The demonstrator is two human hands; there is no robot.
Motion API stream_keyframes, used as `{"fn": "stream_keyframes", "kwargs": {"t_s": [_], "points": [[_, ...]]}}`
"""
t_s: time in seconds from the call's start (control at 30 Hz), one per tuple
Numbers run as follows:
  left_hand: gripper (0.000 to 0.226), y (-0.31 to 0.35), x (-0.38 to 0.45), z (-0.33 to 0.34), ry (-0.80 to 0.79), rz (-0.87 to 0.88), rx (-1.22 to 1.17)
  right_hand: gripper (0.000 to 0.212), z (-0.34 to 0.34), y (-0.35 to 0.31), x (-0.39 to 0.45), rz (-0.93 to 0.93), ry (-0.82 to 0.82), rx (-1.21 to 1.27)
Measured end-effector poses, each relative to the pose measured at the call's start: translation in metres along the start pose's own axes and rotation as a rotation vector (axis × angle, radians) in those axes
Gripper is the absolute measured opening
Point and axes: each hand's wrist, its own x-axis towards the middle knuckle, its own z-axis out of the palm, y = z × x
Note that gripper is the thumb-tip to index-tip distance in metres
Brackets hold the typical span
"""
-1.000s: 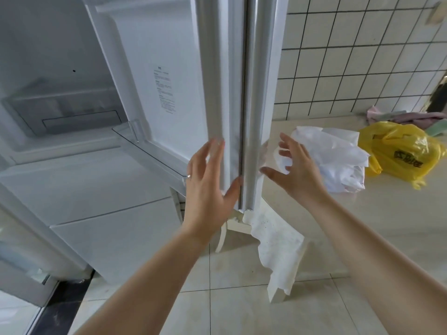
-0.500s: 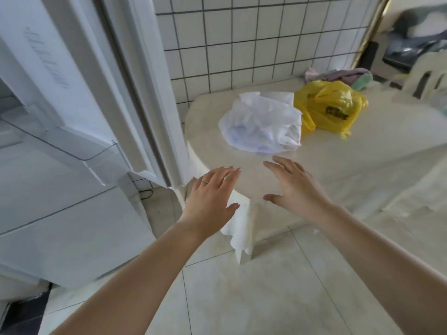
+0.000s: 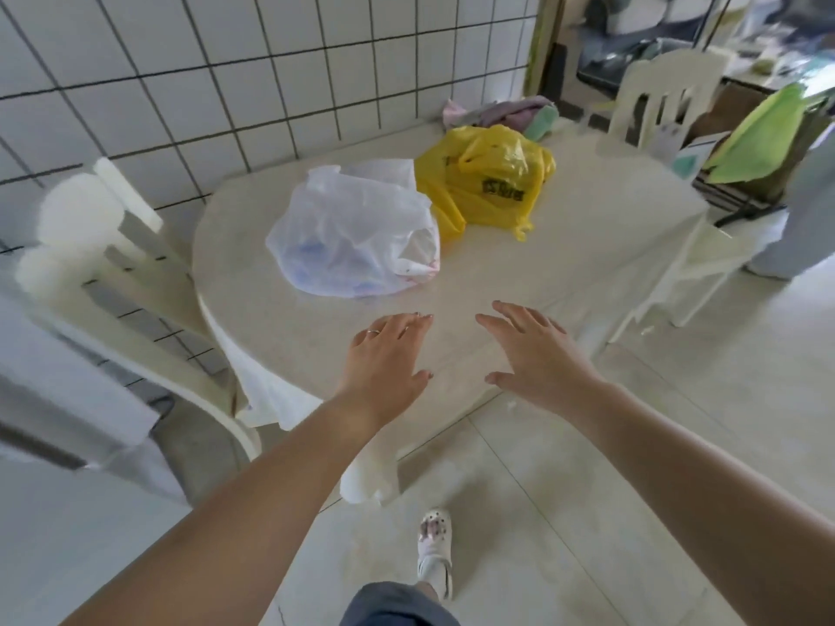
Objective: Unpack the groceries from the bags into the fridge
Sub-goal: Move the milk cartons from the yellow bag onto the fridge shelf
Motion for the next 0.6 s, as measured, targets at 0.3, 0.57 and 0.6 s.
{"fn": "stream_keyframes", "kwargs": {"t_s": [0.3, 0.57, 0.6], "points": [[0.066, 0.024, 0.165, 0.028, -0.058, 0.11, 0.003, 0.078, -0.02, 0.107, 0.104, 0.058, -0.078, -0.117], [0.066, 0.048, 0.28, 0.048, -0.095, 0.092, 0.057, 0.078, -0.036, 0.204, 0.178, 0.03, -0.104, -0.141], [0.066, 0.051, 0.294, 0.053, -0.096, 0.074, 0.069, 0.078, -0.037, 0.217, 0.189, 0.013, -0.108, -0.148]]}}
